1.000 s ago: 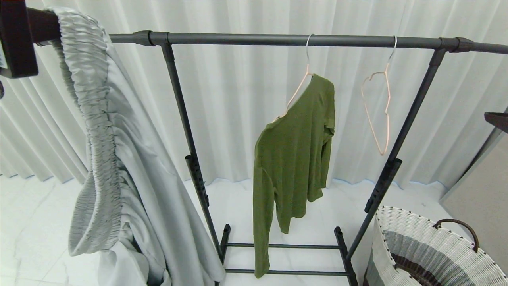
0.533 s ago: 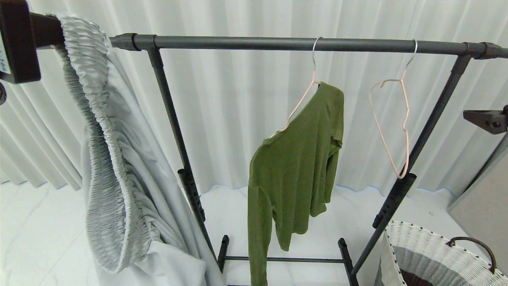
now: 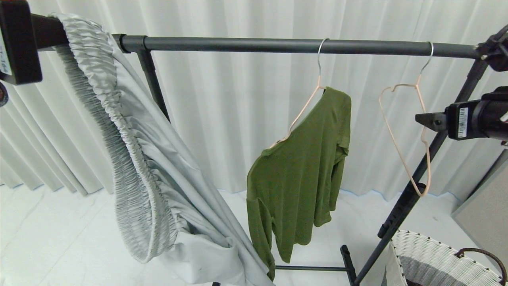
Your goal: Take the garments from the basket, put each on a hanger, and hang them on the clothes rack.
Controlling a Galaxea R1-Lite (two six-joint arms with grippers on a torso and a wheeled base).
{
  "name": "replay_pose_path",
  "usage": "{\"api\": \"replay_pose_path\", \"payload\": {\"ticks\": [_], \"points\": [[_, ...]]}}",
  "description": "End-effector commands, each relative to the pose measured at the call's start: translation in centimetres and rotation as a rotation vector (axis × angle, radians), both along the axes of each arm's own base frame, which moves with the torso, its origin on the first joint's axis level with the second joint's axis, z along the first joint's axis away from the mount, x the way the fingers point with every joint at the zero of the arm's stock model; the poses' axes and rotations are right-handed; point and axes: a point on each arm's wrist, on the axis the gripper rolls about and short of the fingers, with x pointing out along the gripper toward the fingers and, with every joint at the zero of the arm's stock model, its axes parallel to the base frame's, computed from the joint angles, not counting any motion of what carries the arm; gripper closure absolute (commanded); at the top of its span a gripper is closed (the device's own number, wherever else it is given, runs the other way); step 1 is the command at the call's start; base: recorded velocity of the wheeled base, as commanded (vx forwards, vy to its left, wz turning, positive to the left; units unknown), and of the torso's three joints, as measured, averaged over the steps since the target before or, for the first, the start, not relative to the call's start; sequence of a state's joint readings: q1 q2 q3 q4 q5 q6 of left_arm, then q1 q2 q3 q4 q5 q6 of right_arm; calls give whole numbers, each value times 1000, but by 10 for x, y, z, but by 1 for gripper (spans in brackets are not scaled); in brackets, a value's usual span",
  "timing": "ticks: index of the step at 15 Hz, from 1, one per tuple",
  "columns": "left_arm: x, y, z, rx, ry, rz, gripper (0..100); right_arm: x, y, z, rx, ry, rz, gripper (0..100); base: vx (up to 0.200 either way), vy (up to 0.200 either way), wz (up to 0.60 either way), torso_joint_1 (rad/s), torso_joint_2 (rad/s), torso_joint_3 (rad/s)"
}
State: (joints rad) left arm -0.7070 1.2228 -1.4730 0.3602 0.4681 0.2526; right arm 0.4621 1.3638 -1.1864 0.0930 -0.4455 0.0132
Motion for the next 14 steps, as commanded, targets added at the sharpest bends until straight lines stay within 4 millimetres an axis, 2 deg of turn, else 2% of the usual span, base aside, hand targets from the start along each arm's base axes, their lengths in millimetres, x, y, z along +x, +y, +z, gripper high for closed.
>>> {"api": "replay_pose_path", "payload": {"ticks": [1, 5, 10, 14], "points": [[1, -1, -1, 2, 4, 0, 100, 27, 16, -15, 3, 57, -2, 0, 0, 0, 0, 0, 0, 0], [3, -2, -4, -1, 1, 0, 100, 43, 26, -26, 90, 99, -31, 0, 0, 0, 0, 0, 0, 0], [5, -4, -9, -4, -7, -1, 100, 41, 28, -35, 179, 161, -72, 0, 0, 0, 0, 0, 0, 0], [5, -4, -9, -2, -7, -1, 100, 40, 27, -33, 186, 157, -80, 0, 0, 0, 0, 0, 0, 0]]}}
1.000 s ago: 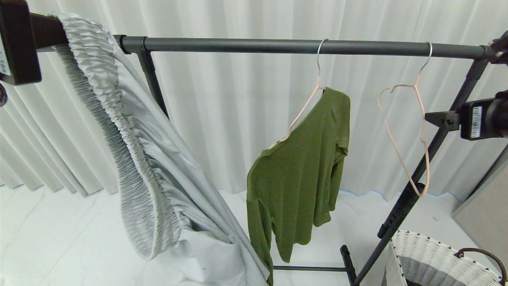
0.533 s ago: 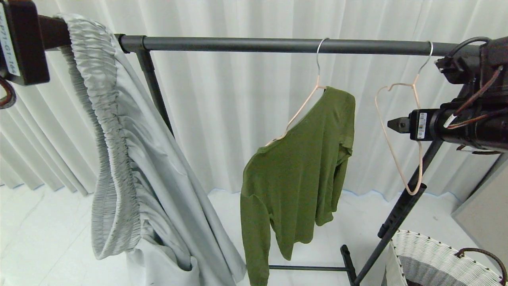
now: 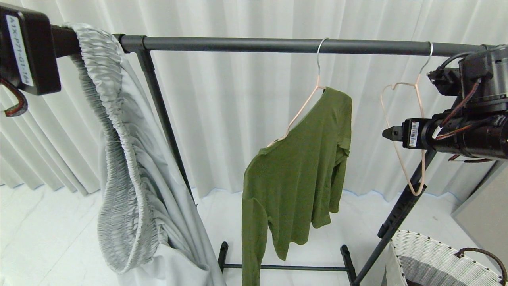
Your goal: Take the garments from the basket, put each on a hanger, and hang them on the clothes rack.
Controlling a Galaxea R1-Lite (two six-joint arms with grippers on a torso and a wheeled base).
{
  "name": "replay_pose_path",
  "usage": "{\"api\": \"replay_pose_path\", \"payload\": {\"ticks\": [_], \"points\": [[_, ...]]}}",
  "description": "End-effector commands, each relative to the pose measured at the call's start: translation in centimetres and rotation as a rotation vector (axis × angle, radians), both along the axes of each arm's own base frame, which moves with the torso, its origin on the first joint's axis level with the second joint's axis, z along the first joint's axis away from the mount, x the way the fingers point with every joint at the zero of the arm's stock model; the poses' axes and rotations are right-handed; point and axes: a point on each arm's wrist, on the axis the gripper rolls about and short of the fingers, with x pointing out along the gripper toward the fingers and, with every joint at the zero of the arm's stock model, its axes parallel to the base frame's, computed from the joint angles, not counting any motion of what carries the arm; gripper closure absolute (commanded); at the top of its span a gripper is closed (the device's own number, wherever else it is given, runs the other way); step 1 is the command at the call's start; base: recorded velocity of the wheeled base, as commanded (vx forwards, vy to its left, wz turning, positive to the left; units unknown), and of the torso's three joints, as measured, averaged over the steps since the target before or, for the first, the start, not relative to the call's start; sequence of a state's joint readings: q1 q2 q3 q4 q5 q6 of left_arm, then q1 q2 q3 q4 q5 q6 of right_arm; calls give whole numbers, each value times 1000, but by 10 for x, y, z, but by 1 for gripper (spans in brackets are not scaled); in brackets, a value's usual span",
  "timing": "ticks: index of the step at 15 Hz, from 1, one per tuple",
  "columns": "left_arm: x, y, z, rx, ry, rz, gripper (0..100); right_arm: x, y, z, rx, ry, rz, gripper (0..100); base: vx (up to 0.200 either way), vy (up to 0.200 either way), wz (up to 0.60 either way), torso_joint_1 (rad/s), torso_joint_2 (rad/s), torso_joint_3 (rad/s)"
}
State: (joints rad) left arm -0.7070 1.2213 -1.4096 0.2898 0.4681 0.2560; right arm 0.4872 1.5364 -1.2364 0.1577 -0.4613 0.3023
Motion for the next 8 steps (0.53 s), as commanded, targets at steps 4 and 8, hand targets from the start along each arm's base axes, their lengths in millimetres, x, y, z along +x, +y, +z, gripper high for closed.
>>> {"api": "replay_pose_path", "payload": {"ticks": [4, 8], "points": [[0, 0, 0, 0, 0, 0, 100, -1, -1, 2, -1, -7, -8, 100, 0, 0, 0, 0, 0, 0], [0, 0, 0, -1, -1, 1, 100, -8, -4, 4, -8, 3, -7, 100, 0, 0, 0, 0, 0, 0]]}}
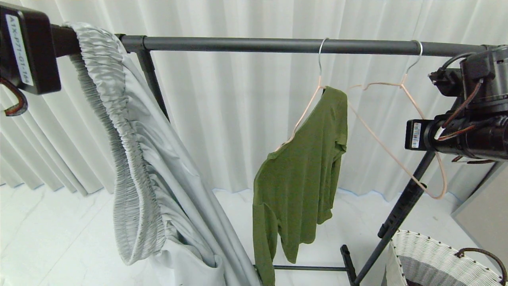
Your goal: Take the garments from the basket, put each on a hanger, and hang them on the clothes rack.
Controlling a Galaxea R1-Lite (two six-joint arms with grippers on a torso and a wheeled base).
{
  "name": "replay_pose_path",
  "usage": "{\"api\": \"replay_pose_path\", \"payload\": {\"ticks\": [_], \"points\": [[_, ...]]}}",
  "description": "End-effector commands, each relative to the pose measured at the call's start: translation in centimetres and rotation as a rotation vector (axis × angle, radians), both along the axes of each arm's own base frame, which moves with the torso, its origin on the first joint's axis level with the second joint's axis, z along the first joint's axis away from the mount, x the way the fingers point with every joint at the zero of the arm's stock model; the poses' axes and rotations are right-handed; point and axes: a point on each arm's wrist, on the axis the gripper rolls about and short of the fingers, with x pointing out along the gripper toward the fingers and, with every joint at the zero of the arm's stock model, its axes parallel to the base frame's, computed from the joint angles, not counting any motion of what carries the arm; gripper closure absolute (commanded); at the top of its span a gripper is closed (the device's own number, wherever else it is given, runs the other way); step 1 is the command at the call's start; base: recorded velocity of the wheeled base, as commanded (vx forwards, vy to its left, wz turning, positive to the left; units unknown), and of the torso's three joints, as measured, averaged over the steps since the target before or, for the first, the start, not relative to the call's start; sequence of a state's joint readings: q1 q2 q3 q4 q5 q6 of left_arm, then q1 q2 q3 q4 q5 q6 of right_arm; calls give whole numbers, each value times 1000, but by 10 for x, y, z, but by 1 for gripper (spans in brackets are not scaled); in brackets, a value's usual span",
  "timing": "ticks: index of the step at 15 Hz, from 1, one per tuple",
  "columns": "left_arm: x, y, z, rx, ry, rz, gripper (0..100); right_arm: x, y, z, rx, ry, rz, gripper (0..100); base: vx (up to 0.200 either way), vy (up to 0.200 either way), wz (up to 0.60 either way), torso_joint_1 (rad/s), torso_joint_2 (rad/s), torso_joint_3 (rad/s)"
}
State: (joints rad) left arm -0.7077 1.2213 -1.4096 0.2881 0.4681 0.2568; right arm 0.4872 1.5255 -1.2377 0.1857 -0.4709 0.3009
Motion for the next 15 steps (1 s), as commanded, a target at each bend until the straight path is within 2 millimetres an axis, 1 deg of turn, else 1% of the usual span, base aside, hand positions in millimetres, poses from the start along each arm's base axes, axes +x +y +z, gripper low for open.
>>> {"api": "replay_pose_path", "payload": {"ticks": [1, 6, 8, 12, 15], "points": [[0, 0, 0, -2, -1, 0, 100, -6, -3, 5, 5, -11, 1, 100, 0, 0, 0, 0, 0, 0], [-1, 1, 1, -1, -3, 0, 100, -14, -7, 11, -2, -36, 10, 100, 0, 0, 0, 0, 0, 0], [-2, 2, 1, -3, -6, 0, 100, -20, -10, 18, -9, -61, 17, 100, 0, 0, 0, 0, 0, 0], [-3, 2, 2, -5, -9, 0, 100, -38, -20, 29, -38, -108, 41, 100, 0, 0, 0, 0, 0, 0], [-3, 3, 2, -4, -10, 0, 100, -57, -30, 34, -61, -154, 60, 100, 0, 0, 0, 0, 0, 0]]}}
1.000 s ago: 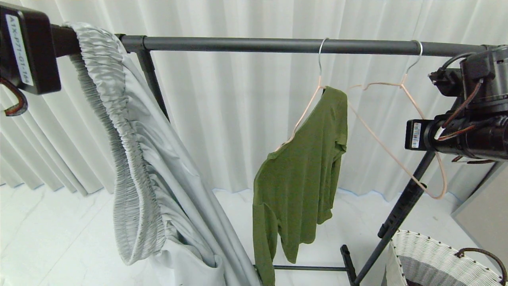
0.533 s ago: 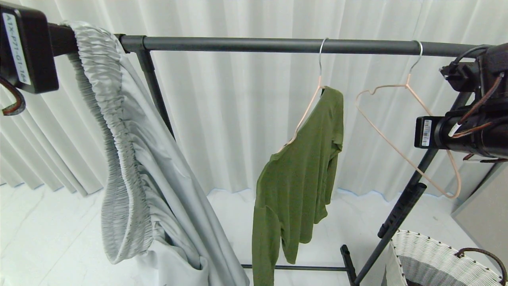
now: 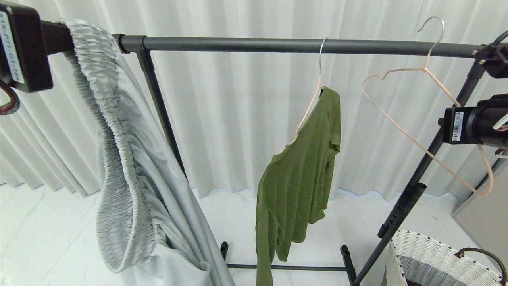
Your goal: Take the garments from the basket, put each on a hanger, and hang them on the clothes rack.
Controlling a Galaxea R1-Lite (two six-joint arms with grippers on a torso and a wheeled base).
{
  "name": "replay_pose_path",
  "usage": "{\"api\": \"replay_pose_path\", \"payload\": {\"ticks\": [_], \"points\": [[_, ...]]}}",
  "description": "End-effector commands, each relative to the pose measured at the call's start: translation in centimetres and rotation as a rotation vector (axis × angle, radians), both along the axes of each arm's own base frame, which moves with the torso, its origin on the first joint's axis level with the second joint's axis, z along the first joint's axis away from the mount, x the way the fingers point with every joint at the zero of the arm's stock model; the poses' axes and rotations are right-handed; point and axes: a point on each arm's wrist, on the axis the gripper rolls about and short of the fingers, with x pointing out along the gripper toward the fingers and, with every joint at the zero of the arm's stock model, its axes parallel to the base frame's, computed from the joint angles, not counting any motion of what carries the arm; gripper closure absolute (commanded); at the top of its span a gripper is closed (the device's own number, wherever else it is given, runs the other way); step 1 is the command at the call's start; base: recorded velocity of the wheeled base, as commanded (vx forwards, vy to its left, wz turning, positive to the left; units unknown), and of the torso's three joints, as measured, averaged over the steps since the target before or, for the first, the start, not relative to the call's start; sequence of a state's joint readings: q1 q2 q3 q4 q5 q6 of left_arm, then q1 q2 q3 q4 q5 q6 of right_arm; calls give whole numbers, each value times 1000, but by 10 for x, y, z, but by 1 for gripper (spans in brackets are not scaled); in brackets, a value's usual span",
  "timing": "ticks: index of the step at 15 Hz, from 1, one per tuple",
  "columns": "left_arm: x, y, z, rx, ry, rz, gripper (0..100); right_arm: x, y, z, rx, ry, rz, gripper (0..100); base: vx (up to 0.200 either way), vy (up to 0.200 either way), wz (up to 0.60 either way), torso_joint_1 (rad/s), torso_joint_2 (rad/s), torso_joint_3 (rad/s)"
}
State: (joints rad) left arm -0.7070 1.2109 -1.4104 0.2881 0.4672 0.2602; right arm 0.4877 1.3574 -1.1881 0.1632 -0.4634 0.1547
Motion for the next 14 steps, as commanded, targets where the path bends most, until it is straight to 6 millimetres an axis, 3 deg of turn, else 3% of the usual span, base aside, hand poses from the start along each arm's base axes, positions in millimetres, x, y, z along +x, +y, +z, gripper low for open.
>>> {"api": "replay_pose_path", "payload": {"ticks": [1, 4, 8, 14], "points": [[0, 0, 0, 2, 1, 0, 100, -22, -12, 7, 3, -43, 9, 100, 0, 0, 0, 0, 0, 0], [0, 0, 0, 3, 1, 2, 100, -49, -24, 9, 10, -89, 62, 100, 0, 0, 0, 0, 0, 0], [2, -2, -2, 10, 6, 2, 100, -78, -38, -1, -41, -107, 124, 100, -200, 0, 0, 8, 6, 2], [4, -4, -4, 28, 13, 1, 100, -102, -42, -11, -14, -113, 285, 100, -200, 0, 0, -1, 0, 6]]}}
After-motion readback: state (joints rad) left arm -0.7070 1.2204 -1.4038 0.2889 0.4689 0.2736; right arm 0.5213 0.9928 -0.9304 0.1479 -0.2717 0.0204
